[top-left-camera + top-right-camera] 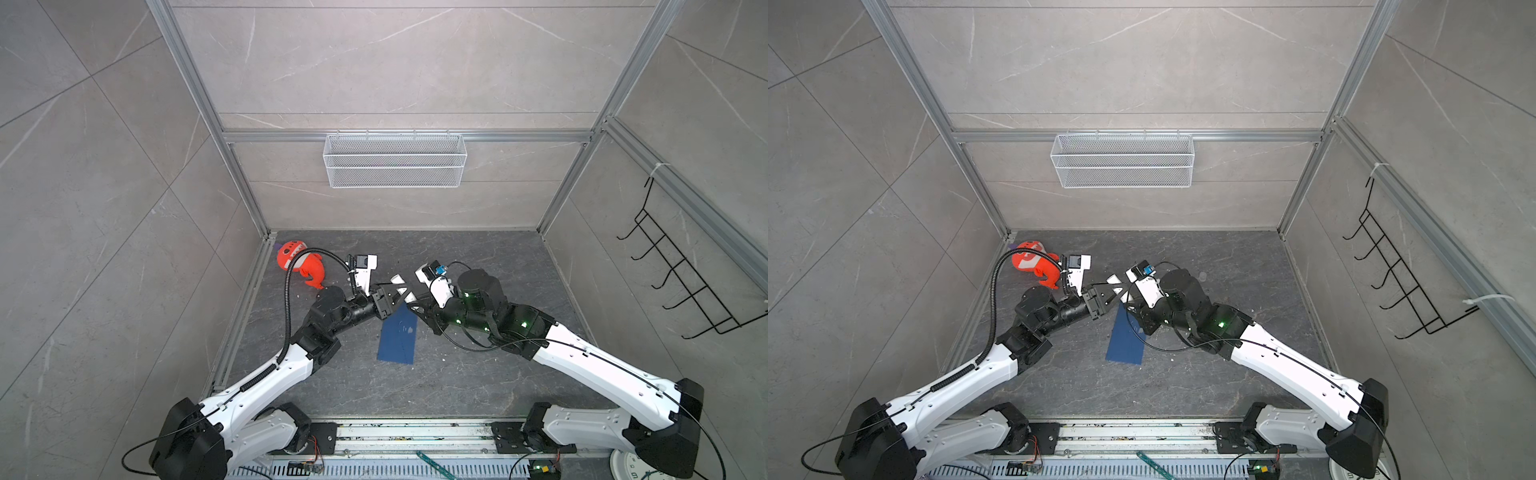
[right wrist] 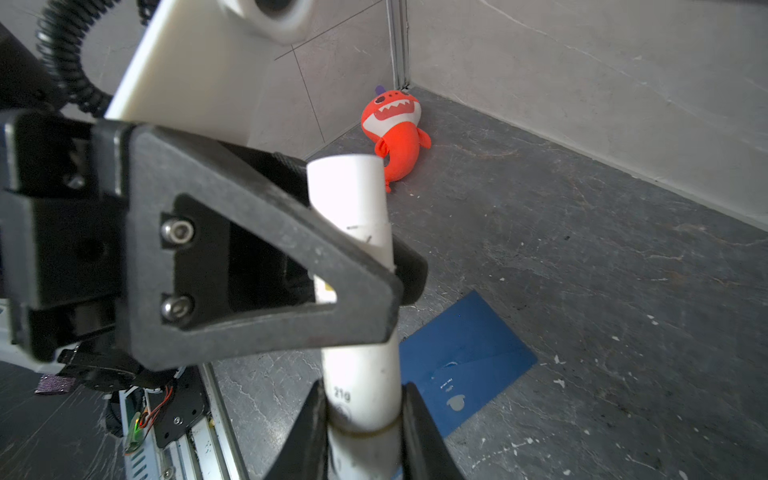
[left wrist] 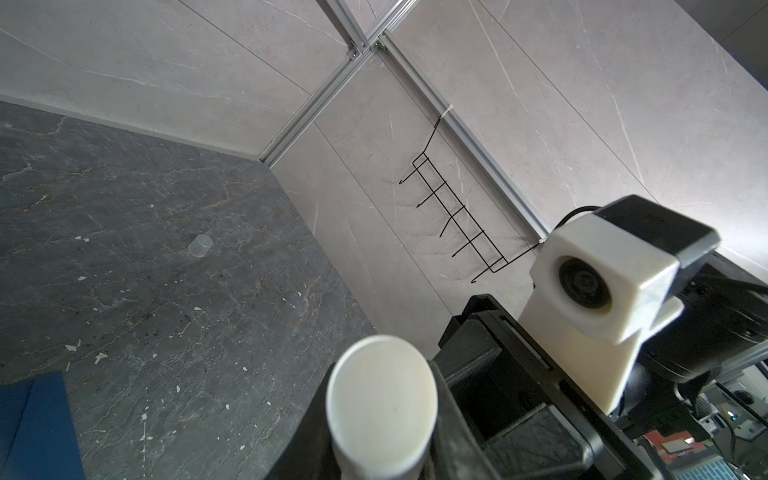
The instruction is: Place the letter into the envelope and seal it
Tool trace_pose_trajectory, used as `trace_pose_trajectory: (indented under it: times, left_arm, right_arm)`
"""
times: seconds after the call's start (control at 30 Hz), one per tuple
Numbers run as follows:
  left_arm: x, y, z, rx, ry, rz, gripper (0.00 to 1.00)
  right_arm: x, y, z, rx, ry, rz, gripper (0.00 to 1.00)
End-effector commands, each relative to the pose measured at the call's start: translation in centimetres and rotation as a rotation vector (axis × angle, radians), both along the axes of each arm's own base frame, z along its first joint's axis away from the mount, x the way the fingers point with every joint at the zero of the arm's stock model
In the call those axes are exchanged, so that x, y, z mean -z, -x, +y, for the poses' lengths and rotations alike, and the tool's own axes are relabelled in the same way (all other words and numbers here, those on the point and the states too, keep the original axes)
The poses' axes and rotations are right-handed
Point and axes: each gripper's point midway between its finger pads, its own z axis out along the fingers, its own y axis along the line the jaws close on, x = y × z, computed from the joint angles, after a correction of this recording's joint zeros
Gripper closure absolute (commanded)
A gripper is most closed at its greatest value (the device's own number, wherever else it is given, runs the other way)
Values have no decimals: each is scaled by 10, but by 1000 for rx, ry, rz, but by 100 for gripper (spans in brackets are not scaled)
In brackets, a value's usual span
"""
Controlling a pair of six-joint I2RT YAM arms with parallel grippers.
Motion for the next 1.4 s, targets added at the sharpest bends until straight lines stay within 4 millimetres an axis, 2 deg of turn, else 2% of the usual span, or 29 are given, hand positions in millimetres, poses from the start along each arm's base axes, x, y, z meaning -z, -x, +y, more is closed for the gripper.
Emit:
trace_pose_trajectory:
  times: [0.0,0.13,0.3,0.4,0.47,0.5,0.63,0.8,0.87,1.07,1.37]
  left_arm:
    - [-13,7,1,18,26,-56,100]
    - [-11,6,0,16,24,-50,100]
    - [-9,4,0,14,23,-47,100]
    - [-8,4,-1,15,21,-45,100]
    - [-7,4,-1,16,19,-45,100]
    - [-8,4,-1,14,19,-48,100]
    - [-7,5,1,12,3,-58,100]
    - [-11,9,4,7,-12,-82,100]
    - [-14,11,4,14,-12,-92,100]
    - [-23,17,2,49,-4,-114,100]
    - [-29,23,1,81,6,-123,100]
  right_arm:
    - [-11,-33,-26,271,109,-145,100]
    - [-23,-38,-35,503,343,-398,100]
    - [-27,-41,-26,671,599,-606,100]
    - [-20,-41,-20,655,619,-605,100]
    - [-18,-37,-17,614,549,-566,100]
    - [-17,-33,-13,566,494,-537,97]
    - [-19,-18,-15,394,244,-384,69]
    - [-23,6,-26,104,-52,-127,14]
    - [-25,17,-29,10,-121,-57,4]
    - [-22,33,-25,-145,-187,57,4]
    - [-7,28,-6,-222,-176,146,15]
